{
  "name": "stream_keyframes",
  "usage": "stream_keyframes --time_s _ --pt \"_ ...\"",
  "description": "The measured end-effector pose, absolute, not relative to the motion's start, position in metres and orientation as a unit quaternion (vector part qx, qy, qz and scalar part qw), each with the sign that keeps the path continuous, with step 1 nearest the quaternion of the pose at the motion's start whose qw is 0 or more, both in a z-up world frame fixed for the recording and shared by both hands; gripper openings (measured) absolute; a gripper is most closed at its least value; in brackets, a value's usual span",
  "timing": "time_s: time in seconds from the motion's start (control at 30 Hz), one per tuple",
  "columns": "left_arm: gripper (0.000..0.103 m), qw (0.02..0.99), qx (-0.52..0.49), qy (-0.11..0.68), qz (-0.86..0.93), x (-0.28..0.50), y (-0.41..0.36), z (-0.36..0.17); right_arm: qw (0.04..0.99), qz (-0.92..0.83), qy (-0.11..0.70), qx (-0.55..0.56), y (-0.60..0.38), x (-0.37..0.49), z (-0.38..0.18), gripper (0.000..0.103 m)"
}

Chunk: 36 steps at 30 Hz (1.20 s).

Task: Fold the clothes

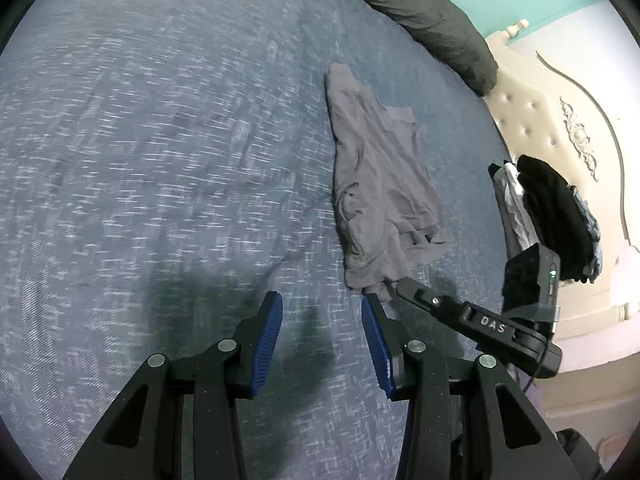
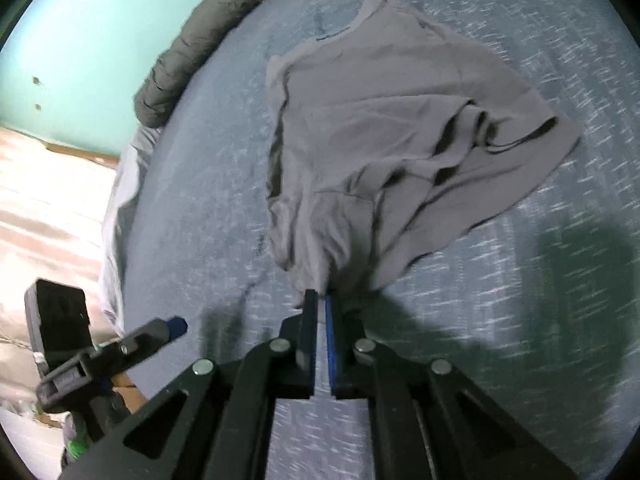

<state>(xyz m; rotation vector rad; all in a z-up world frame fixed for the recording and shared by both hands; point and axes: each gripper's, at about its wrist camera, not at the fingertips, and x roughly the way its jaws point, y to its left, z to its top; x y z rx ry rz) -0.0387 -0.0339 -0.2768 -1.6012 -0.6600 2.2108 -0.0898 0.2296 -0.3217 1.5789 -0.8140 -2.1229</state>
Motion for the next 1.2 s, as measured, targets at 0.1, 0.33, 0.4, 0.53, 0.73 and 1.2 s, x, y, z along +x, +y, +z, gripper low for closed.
stream_keyframes --time_s 0.1,0.33,0.4,0.53,0.73,1.2 --pt "0.045 0.169 -0.572 -0.224 0.771 -0.050 -0.016 -0.285 0.167 -0.765 -0.305 0.542 0.258 -0.093 -0.309 0.021" --pt "0.045 0.162 -0.589 -0.218 0.761 -0.073 0.016 -0.307 0.065 -0.794 -0.325 0.510 0.341 -0.109 -0.297 0.030" --pt "0.045 0.158 -0.593 -0.220 0.758 -0.076 0.019 -0.312 0.058 -0.795 -0.320 0.513 0.349 -0.118 -0.298 0.035" --pt "0.043 0.157 -0.598 -0.226 0.753 -0.080 0.023 -0.323 0.056 -0.792 -0.302 0.528 0.348 -0.134 -0.306 0.039" --pt "0.016 0.173 -0.595 -0.229 0.751 -0.082 0.027 -0.330 0.062 -0.804 -0.263 0.530 0.338 -0.141 -0.309 0.019" --pt "0.000 0.177 -0.578 -0.218 0.766 -0.075 0.009 -0.316 0.048 -0.823 -0.228 0.519 0.349 -0.136 -0.293 0.002"
